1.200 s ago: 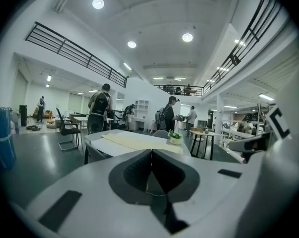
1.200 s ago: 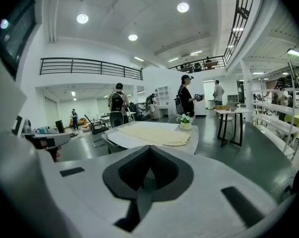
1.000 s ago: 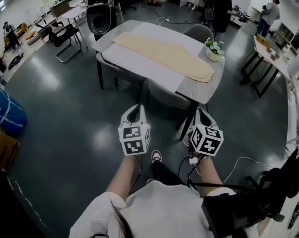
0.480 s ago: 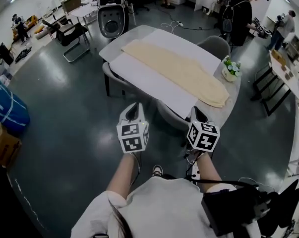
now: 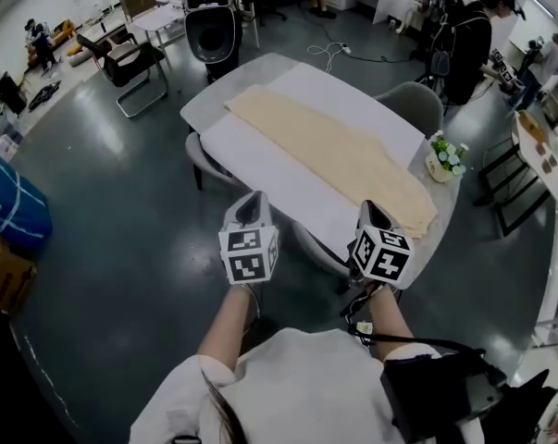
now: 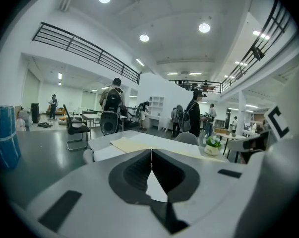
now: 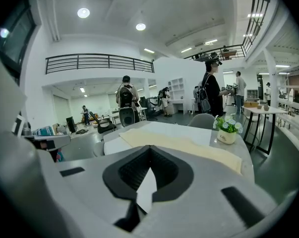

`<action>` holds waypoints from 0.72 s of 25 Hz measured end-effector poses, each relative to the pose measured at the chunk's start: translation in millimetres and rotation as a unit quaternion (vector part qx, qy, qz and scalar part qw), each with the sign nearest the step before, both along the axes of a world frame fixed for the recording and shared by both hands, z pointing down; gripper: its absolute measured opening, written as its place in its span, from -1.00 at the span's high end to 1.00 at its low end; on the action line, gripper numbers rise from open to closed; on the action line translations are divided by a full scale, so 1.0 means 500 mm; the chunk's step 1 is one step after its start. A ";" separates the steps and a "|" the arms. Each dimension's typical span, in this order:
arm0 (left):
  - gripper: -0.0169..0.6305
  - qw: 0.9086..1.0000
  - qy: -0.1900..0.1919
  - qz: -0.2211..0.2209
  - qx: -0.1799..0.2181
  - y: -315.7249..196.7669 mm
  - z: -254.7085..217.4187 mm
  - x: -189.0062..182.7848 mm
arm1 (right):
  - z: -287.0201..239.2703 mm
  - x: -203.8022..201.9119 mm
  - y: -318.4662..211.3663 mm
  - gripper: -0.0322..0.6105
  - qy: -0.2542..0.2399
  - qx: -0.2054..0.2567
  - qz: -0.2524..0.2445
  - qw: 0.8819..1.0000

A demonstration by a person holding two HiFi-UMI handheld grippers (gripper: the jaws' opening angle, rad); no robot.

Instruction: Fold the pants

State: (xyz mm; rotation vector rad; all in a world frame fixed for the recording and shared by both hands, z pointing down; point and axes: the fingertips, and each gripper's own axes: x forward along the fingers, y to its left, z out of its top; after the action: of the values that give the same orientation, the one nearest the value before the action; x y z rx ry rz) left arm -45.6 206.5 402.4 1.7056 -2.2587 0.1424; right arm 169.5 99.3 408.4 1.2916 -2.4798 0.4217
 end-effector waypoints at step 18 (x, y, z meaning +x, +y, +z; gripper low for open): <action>0.92 0.991 -0.016 0.129 -0.011 -0.445 -0.003 -0.270 | 0.029 -0.226 -0.303 0.92 0.007 -0.033 0.122 0.992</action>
State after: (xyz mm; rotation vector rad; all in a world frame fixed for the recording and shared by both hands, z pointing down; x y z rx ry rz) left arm -180.5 -16.0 401.1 1.9911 -2.0399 0.2507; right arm 56.5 -52.1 422.9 1.5701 -2.2832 0.5436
